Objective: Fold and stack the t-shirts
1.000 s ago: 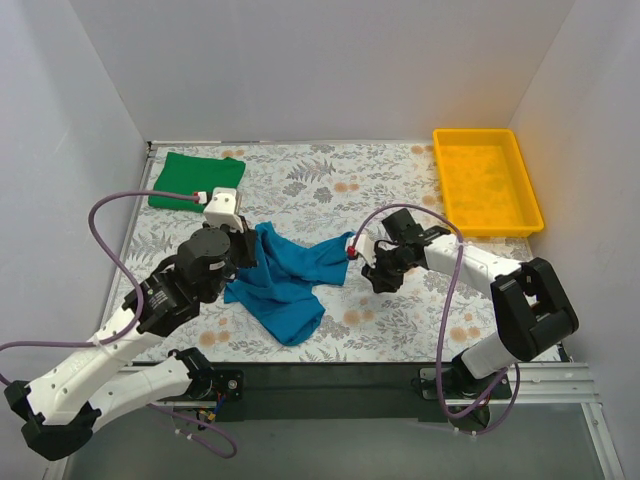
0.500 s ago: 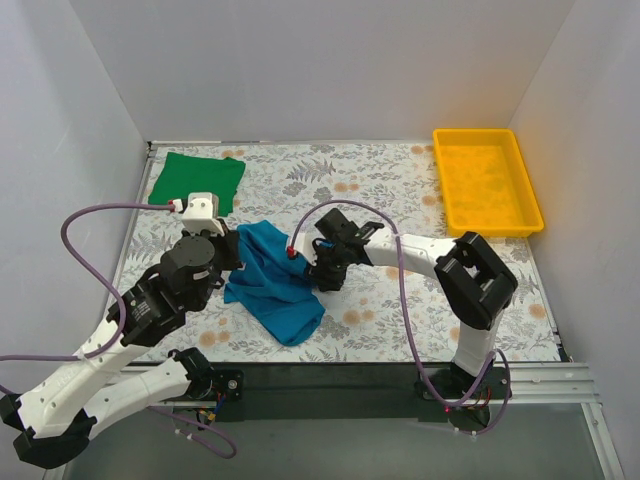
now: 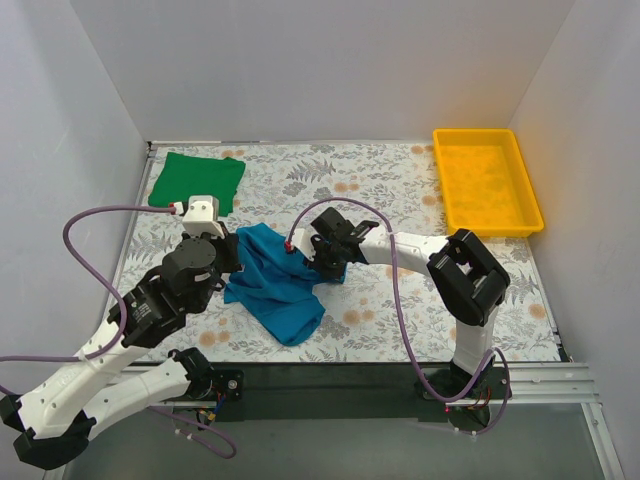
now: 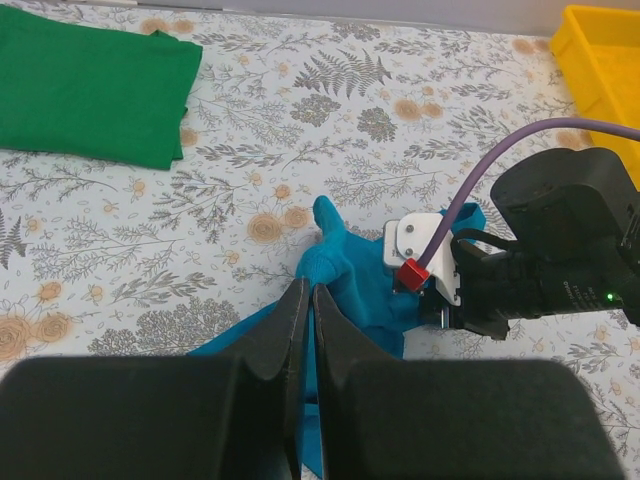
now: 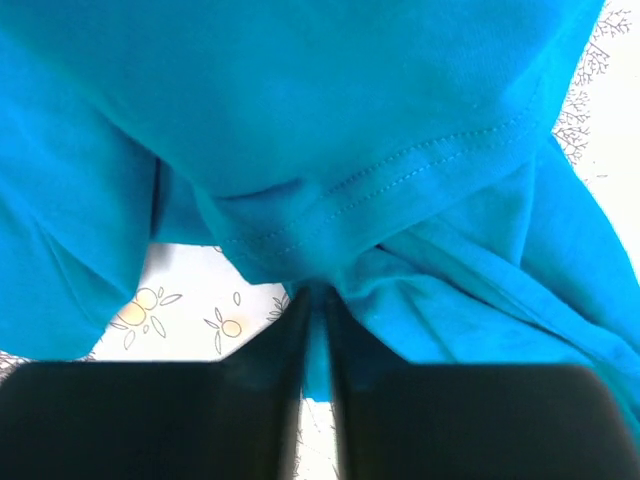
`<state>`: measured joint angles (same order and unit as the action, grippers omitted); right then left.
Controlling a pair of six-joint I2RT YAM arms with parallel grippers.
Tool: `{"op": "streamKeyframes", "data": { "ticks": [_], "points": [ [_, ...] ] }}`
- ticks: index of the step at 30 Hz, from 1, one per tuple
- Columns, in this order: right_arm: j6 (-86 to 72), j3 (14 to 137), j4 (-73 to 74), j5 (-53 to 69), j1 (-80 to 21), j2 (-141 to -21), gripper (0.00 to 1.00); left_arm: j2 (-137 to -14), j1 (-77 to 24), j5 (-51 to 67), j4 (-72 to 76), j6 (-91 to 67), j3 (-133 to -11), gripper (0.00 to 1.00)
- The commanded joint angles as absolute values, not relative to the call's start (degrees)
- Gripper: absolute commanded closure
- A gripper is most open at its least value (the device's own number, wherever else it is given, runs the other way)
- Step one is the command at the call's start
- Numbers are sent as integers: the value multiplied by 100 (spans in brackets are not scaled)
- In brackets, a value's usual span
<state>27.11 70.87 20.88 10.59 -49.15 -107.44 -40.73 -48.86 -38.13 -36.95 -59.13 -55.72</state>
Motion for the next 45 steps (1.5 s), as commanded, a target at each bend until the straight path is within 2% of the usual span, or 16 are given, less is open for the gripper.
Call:
{"op": "streamKeyframes", "data": {
  "ticks": [1,3,7,9,10,13,19,26,30,32,33,35,39,45],
  "points": [
    [2646,7234,1969,923,-4922,-10802,87,-3990,-4860,-3867,-3709,-5976,-5563,100],
    [2646,7216,1969,870,-4913,-10775,99,-3982,-4860,-3867,-3718,-5985,-5581,100],
    [2724,7163,1995,931,-4896,-10574,99,-3946,-4869,-3876,-3744,-5994,-5572,100],
    [2751,7154,2021,1168,-4896,-10486,93,-3937,-4869,-3858,-3735,-6003,-5563,100],
    [2760,7180,2074,1230,-4913,-10442,81,-3929,-4869,-3858,-3718,-6003,-5563,100],
    [2804,7233,2136,1354,-4922,-10494,66,-3955,-4869,-3823,-3691,-6012,-5555,100],
    [2734,7532,2197,1187,-4975,-10889,62,-3999,-4869,-3779,-3683,-6029,-5572,100],
    [2663,7655,2241,1011,-4983,-11136,62,-3955,-4869,-3744,-3683,-6073,-5511,100],
    [2663,7603,2241,1011,-4983,-11144,66,-3946,-4869,-3735,-3656,-6091,-5467,100],
    [2672,7585,2250,1011,-4983,-11136,76,-3946,-4869,-3735,-3656,-6091,-5458,100],
    [2672,7594,2250,1011,-4983,-11101,88,-3938,-4869,-3727,-3656,-6091,-5458,100],
    [2707,7567,2268,976,-4975,-11013,97,-3920,-4869,-3735,-3691,-6100,-5458,100],
    [2795,7418,2320,1002,-4922,-10514,99,-3885,-4860,-3770,-3726,-6091,-5458,100],
    [3312,6970,2627,1774,-4641,-9653,99,-3876,-4869,-3850,-3727,-6021,-5511,100]
  ]
}}
